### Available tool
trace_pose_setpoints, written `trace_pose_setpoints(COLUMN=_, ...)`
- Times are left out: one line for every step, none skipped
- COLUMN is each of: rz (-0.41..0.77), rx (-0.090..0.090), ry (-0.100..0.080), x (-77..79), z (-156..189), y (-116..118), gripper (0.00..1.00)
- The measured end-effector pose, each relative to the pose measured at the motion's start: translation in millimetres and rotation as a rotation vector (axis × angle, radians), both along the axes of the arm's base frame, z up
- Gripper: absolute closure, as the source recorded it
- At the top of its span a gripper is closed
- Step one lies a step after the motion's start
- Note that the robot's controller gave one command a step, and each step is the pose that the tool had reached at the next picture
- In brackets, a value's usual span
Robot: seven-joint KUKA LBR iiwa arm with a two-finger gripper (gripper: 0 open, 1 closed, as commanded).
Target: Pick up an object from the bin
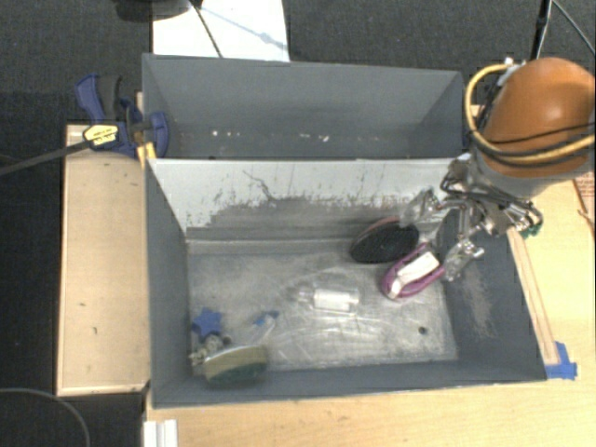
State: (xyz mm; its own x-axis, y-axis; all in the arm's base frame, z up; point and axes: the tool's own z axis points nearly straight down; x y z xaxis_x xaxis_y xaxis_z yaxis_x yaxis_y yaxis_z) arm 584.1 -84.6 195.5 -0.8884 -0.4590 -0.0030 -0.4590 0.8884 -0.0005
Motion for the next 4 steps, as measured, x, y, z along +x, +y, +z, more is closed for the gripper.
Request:
trace_pose_setpoints(rz=0.054, rx=-0.002, ry=0.01, x=1.6, z=-92, y=-11, gripper=0.0)
trace_pose_setpoints(rz=0.05, rx=-0.001, ry=0.004, x=2.5, z=-94, y=-11, gripper=1.0)
trace_pose_setpoints(rz=0.037, rx=-0.003, ry=-0.01, x=0.7, z=19, y=-12, gripper=1.0)
trace_pose_setpoints(rz=0.52, rx=0.001, ry=0.003, x=-1.8, z=-5, y=26, gripper=1.0)
